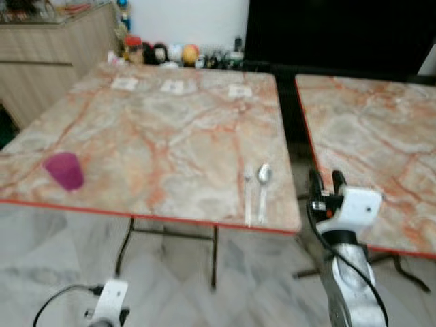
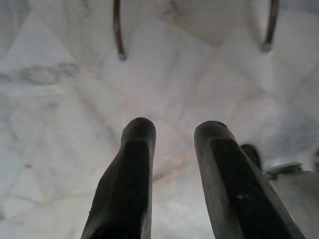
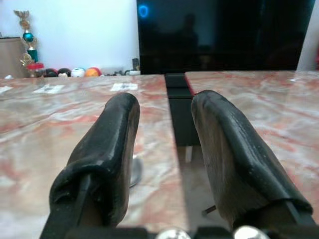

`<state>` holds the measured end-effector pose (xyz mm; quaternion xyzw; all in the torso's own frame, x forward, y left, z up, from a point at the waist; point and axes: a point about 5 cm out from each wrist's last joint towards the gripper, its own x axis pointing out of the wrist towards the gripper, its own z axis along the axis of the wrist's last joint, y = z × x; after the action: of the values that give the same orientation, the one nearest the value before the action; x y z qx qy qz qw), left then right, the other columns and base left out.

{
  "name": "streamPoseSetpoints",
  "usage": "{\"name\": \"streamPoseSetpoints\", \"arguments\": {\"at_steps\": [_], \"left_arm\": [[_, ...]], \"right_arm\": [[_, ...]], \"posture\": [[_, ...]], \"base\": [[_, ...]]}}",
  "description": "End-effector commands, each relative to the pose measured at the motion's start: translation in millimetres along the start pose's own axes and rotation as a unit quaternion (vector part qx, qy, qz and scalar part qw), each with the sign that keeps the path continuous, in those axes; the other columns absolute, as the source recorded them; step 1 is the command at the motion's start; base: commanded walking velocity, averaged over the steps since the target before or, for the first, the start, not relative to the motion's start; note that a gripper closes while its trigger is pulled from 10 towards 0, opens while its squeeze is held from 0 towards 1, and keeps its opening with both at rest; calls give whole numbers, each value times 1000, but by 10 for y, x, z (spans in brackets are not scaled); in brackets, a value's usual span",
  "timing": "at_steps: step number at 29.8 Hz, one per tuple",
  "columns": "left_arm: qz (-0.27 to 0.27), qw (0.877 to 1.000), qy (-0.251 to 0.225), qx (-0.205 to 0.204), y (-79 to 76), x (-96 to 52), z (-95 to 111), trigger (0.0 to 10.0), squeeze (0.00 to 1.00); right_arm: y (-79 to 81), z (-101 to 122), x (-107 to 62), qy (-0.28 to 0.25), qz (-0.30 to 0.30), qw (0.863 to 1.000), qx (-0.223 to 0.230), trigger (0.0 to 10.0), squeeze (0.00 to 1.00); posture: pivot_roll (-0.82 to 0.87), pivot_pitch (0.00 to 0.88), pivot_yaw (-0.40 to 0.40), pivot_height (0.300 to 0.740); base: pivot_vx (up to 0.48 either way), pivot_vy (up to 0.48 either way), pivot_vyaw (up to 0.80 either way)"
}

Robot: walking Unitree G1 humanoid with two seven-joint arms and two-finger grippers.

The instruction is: Setting the table

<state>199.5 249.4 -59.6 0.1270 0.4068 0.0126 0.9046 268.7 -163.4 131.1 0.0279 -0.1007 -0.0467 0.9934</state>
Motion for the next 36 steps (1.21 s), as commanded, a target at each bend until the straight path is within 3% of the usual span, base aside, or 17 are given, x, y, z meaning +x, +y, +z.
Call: {"name": "streamPoseSetpoints", "arguments": {"at_steps": [1,36], "left_arm": [[-5,1000,5,-1,-37,3,-11,10000,0],[-11,1000,-4,-4,-49,7,15,10000,0]], "right_arm": [[-73,-7,-7,3,-11,1000,-4,10000,0],[-72,-30,-5,9,-19,1000,5,10000,0]], "posture": [[36,0,-7,740],[42,11,-6,740]], "base": [[0,480,0],[0,23,0]]}}
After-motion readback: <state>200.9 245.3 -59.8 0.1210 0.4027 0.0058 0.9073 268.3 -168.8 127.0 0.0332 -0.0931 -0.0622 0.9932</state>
